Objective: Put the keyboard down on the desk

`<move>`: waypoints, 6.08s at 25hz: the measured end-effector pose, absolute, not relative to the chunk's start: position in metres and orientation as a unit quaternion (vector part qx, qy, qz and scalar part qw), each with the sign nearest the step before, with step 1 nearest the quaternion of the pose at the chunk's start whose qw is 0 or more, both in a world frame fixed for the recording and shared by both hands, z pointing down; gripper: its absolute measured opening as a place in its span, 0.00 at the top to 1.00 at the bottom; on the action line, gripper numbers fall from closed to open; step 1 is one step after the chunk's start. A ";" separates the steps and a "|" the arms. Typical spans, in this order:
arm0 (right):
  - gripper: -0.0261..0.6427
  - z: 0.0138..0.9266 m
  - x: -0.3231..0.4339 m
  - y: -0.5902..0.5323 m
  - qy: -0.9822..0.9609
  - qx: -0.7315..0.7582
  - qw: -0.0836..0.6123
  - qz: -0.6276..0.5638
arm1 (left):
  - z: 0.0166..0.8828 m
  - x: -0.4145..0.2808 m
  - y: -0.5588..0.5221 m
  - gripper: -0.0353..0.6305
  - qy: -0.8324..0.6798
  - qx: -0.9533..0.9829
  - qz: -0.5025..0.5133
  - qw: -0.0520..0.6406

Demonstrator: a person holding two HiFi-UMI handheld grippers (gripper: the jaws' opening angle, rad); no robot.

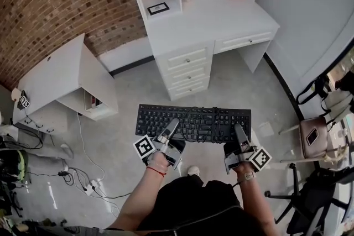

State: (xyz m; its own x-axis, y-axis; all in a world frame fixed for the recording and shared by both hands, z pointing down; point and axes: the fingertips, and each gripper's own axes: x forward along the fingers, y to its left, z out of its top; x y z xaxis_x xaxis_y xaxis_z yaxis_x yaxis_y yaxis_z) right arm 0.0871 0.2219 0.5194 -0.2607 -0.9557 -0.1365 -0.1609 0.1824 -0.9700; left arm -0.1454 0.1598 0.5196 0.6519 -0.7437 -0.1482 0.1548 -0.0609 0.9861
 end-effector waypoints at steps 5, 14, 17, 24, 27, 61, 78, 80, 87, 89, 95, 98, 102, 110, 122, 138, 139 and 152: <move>0.84 0.522 0.093 0.201 0.646 -0.439 0.405 -0.475 | 0.521 -0.140 0.140 0.85 -0.227 0.636 -0.350 0.649; 0.84 0.515 0.110 0.154 0.640 -0.429 0.417 -0.483 | 0.513 -0.121 0.094 0.85 -0.227 0.637 -0.352 0.647; 0.84 0.520 0.115 0.131 0.642 -0.425 0.414 -0.486 | 0.517 -0.117 0.074 0.85 -0.235 0.633 -0.354 0.647; 0.84 0.518 0.131 0.072 0.654 -0.413 0.405 -0.488 | 0.517 -0.102 0.023 0.85 -0.245 0.630 -0.364 0.641; 0.84 0.517 0.143 0.047 0.654 -0.413 0.397 -0.494 | 0.516 -0.092 0.001 0.85 -0.252 0.623 -0.366 0.643; 0.84 0.531 0.259 -0.170 0.653 -0.386 0.377 -0.532 | 0.530 0.021 -0.194 0.84 -0.295 0.579 -0.392 0.652; 0.84 0.554 0.253 -0.252 0.631 -0.395 0.368 -0.557 | 0.551 0.014 -0.276 0.84 -0.310 0.557 -0.371 0.675; 0.84 0.554 0.253 -0.268 0.628 -0.395 0.370 -0.559 | 0.552 0.015 -0.294 0.84 -0.309 0.558 -0.367 0.677; 0.84 0.557 0.252 -0.318 0.614 -0.402 0.371 -0.569 | 0.555 0.017 -0.346 0.84 -0.307 0.551 -0.355 0.690; 0.84 0.558 0.251 -0.331 0.612 -0.405 0.369 -0.570 | 0.556 0.016 -0.359 0.84 -0.306 0.549 -0.352 0.693; 0.84 0.562 0.246 -0.369 0.606 -0.411 0.365 -0.574 | 0.560 0.011 -0.398 0.83 -0.294 0.545 -0.350 0.703; 0.85 0.566 0.245 -0.388 0.601 -0.417 0.362 -0.578 | 0.561 0.009 -0.415 0.83 -0.285 0.549 -0.344 0.706; 0.85 0.570 0.240 -0.413 0.590 -0.423 0.363 -0.584 | 0.564 0.005 -0.437 0.80 -0.271 0.560 -0.333 0.708; 0.85 0.584 0.232 -0.449 0.571 -0.436 0.356 -0.598 | 0.575 -0.001 -0.467 0.73 -0.269 0.565 -0.298 0.721; 0.84 0.598 0.213 -0.503 0.556 -0.437 0.334 -0.623 | 0.593 -0.019 -0.508 0.73 -0.293 0.525 -0.306 0.738; 0.83 0.610 0.211 -0.541 0.534 -0.439 0.332 -0.642 | 0.607 -0.023 -0.530 0.83 -0.329 0.456 -0.326 0.760; 0.83 0.612 0.211 -0.541 0.531 -0.439 0.331 -0.645 | 0.608 -0.023 -0.531 0.83 -0.331 0.455 -0.325 0.760; 0.73 0.597 0.219 -0.532 0.549 -0.422 0.302 -0.655 | 0.613 -0.022 -0.532 0.83 -0.341 0.406 -0.360 0.767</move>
